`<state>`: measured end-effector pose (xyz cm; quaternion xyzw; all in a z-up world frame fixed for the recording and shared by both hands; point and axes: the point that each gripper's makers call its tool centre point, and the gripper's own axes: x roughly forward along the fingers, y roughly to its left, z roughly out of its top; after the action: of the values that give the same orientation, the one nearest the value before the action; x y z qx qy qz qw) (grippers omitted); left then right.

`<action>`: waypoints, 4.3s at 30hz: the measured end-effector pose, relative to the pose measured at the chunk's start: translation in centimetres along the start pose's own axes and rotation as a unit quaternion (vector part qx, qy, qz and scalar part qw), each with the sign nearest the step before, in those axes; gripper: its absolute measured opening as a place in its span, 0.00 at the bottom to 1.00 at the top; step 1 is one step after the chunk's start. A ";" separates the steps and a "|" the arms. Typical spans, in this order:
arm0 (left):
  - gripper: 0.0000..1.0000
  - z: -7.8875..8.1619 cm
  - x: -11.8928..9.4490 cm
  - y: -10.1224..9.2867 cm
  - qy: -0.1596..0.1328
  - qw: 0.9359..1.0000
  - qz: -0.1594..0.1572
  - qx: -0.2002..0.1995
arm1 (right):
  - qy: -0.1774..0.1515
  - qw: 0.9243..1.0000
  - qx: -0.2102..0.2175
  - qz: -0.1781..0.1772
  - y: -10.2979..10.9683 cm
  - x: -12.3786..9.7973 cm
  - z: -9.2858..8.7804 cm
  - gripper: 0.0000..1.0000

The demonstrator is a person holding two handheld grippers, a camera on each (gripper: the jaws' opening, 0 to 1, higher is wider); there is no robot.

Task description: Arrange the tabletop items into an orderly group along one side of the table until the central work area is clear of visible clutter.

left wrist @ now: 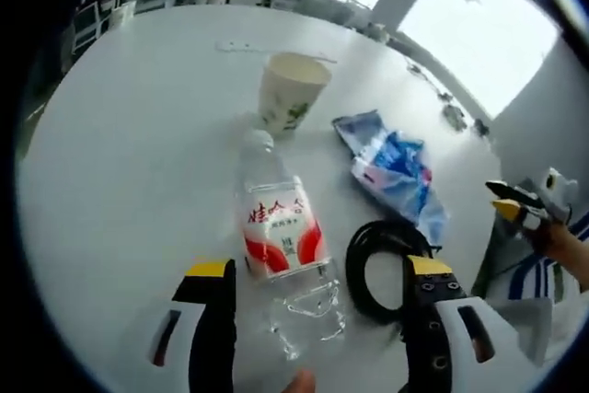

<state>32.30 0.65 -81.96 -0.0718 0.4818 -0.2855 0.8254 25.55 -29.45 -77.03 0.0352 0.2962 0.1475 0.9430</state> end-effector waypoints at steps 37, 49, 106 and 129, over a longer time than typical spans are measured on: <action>0.33 -0.2 -0.2 1.2 -0.043 0.996 0.056 -0.054 | -0.028 0.999 0.028 0.036 4.4 2.1 2.4 0.46; 0.34 1.9 -2.4 0.1 -0.102 0.994 0.037 -0.033 | -0.043 0.990 0.073 0.116 10.9 5.5 5.5 0.47; 0.37 2.8 -3.7 -10.1 -0.150 0.964 -0.116 0.186 | -0.065 0.940 0.241 0.231 18.4 11.0 12.7 0.27; 0.36 3.7 -3.6 -9.1 -0.164 0.969 -0.076 0.169 | -0.113 0.955 0.068 0.267 23.5 9.0 16.2 0.19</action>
<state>30.39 -5.53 -73.67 -0.0137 0.2781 -0.4087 0.8691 35.78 -4.03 -65.10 0.1939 0.1765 0.3681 0.8920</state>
